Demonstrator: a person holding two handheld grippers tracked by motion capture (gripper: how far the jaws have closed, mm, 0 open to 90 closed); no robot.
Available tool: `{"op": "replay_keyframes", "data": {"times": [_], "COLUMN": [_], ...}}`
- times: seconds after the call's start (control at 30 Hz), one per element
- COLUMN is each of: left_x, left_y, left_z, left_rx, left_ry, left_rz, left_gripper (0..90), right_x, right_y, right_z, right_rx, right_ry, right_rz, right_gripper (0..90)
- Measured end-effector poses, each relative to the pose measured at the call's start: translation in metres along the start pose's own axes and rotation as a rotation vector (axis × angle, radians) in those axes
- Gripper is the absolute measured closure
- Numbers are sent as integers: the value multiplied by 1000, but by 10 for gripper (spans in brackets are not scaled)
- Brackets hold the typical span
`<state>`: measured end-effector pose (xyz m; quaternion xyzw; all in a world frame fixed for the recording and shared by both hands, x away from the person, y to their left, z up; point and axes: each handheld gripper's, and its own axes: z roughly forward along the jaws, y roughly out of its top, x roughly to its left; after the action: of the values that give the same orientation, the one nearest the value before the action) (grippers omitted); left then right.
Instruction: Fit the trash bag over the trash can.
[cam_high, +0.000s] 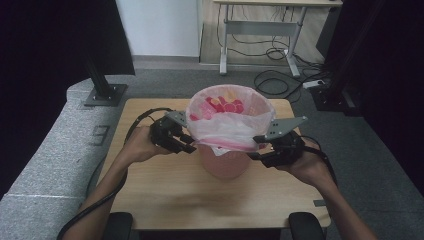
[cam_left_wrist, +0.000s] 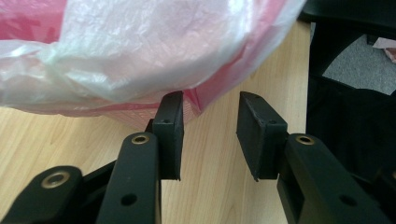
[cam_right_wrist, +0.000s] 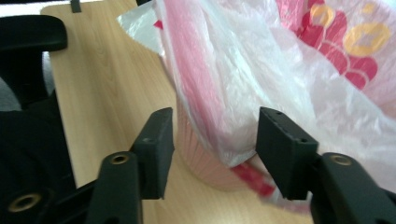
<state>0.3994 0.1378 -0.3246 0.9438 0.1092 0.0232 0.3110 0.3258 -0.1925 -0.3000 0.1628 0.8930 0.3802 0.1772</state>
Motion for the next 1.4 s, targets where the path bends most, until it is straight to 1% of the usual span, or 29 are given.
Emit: {"op": "replay_keyframes", "data": {"times": [0.03, 0.1, 0.13, 0.17, 0.2, 0.23, 0.27, 0.3, 0.4, 0.47, 0.5, 0.63, 0.7, 0.77, 0.8, 0.87, 0.9, 1.1, 1.23, 1.33, 1.4], "left_x": [0, 1, 0, 0, -1, -1, -2, -3, -6, -10, -11, -16, -16, -16, -15, -15, -15, -15, -12, -9, -7], "left_y": [0, 1, 2, 2, 3, 3, 3, 3, 6, 8, 9, 11, 11, 11, 10, 9, 9, 8, 5, -2, -6], "left_z": [1, 2, 2, 1, 1, 0, -1, -2, -5, -5, -5, -1, 0, 1, 2, 3, 4, 16, 23, 27, 29], "left_rx": [-2, -4, -5, -8, -14, -17, -23, -28, -33, -26, -23, -18, -15, -12, -15, -23, -25, -9, 1, -8, -13], "left_ry": [1, 3, 6, 12, 17, 18, 17, 17, 13, 14, 15, 12, 18, 27, 23, 18, 14, 11, 9, -1, -6], "left_rz": [-5, -10, -14, -17, -18, -20, -19, -17, -3, 12, 20, 40, 45, 44, 42, 42, 43, 47, 35, 16, 6], "left_gripper": [616, 638, 649, 670, 704, 731, 755, 786, 835, 868, 874, 890, 893, 894, 895, 895, 896, 898, 898, 898, 898], "right_x": [0, 0, 0, -1, -1, 0, 2, 3, 6, 7, 7, 5, 4, 5, 6, 7, 8, 5, 2, -1, -4], "right_y": [1, 3, 3, 2, 2, 2, 2, 2, -1, -2, -4, -10, -12, -14, -15, -16, -18, -25, -35, -44, -49], "right_z": [1, 3, 4, 4, 3, 0, -2, -3, -3, -4, -5, -5, -4, -1, 1, 7, 11, 25, 31, 33, 35], "right_rx": [2, 12, 17, 8, -6, -24, -27, -16, 1, 9, 6, 4, 9, 14, 15, 36, 44, 44, 31, 16, 17], "right_ry": [-10, -27, -33, -37, -34, -32, -57, -68, -65, -54, -41, -22, -16, -6, -4, 6, 4, 13, 19, 25, 22], "right_rz": [-9, -23, -30, -30, -29, -34, -48, -60, -57, -52, -40, -16, -7, -4, -3, -9, -7, 19, 54, 92, 109], "right_gripper": [517, 622, 629, 642, 722, 846, 868, 886, 893, 894, 894, 894, 895, 894, 894, 894, 894, 894, 894, 894, 894]}}
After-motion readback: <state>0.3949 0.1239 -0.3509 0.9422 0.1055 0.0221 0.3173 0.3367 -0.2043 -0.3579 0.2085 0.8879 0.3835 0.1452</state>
